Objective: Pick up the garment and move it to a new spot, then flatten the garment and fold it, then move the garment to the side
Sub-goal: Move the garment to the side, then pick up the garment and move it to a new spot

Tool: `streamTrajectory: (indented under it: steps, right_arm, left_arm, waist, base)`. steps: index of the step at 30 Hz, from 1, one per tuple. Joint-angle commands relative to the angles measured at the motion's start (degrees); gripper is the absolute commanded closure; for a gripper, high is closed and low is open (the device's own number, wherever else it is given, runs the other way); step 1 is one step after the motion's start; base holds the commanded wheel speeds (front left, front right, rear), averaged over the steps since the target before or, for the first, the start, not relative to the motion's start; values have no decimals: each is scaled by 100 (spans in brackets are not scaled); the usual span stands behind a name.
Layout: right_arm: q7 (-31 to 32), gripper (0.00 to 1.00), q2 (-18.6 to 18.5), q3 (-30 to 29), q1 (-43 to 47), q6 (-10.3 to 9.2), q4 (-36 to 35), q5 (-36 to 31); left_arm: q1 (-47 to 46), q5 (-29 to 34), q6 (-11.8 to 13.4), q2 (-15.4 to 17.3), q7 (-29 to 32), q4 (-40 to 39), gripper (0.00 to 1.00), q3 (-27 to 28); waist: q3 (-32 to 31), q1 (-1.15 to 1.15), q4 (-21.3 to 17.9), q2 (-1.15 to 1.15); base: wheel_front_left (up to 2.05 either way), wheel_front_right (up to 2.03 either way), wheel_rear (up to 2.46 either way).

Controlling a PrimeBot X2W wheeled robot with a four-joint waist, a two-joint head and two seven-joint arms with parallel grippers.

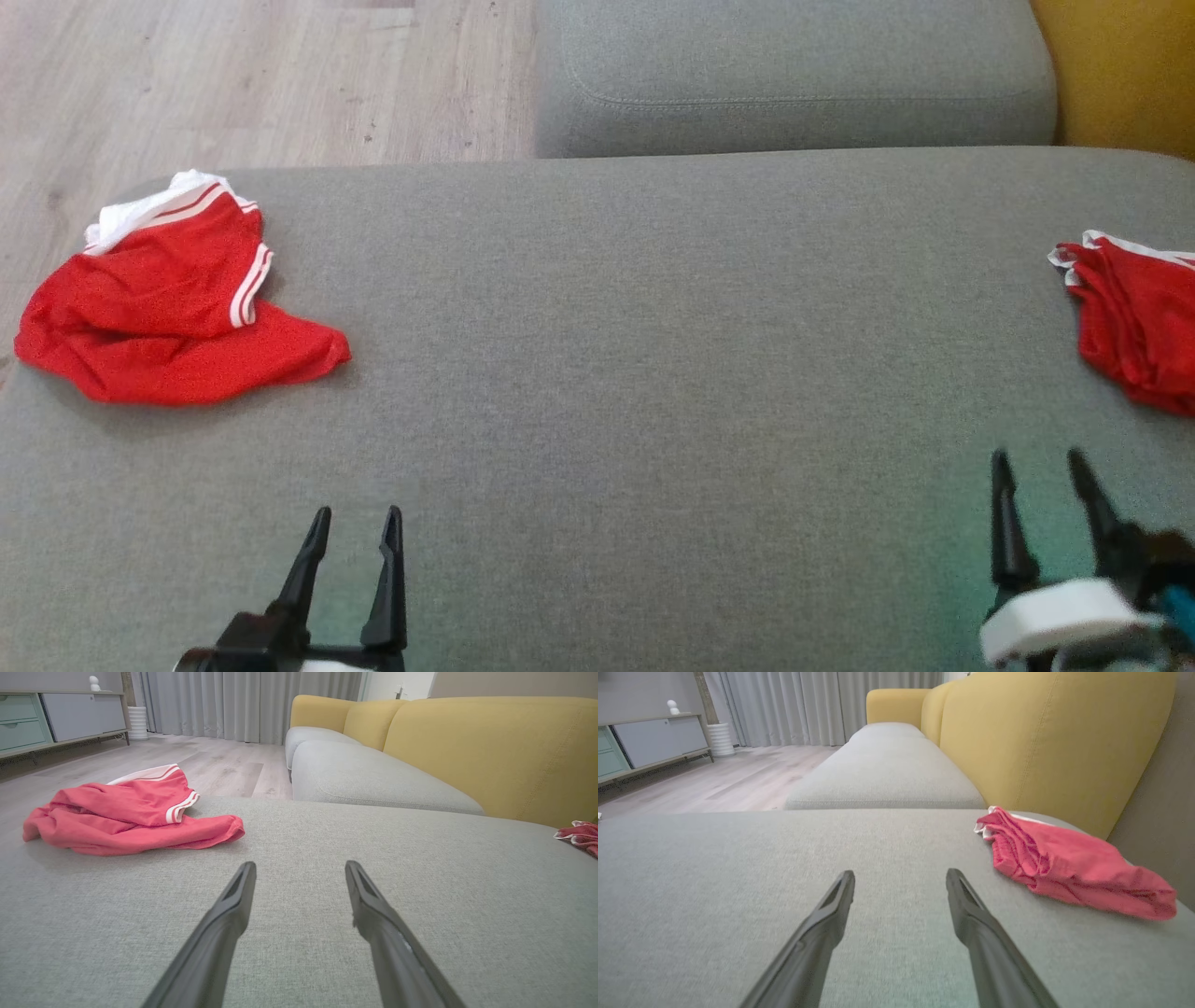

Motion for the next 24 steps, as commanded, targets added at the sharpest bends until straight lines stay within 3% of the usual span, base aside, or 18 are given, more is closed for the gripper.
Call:
streamTrajectory:
  steps: [1, 12, 18, 24]
  right_arm:
    - [-125, 0, -12, 182, -43, 39, -92, 52]
    - [-232, 0, 100, 419, 51, 39, 0, -36]
    - [-233, 0, 103, 528, 85, 39, -122, 86]
    - [-234, 0, 104, 720, 101, 39, -123, 213]
  left_arm:
    - [-143, 59, 11, -1, -31, -132, 0, 235]
    - [-276, 101, -31, -5, -31, -147, 0, 236]
    - [-300, 98, -32, -5, -31, -176, 0, 212]
    - [-177, 116, -22, -5, -31, -180, 0, 228]
  waist:
    - [7, 1, 4, 0]
    - [39, 1, 154, 0]
    - [-33, 1, 612, 0]
    - [-129, 1, 1455, 0]
  base:
    - [0, 0, 0]
    - [0, 0, 0]
    - [0, 0, 0]
    - [0, 0, 0]
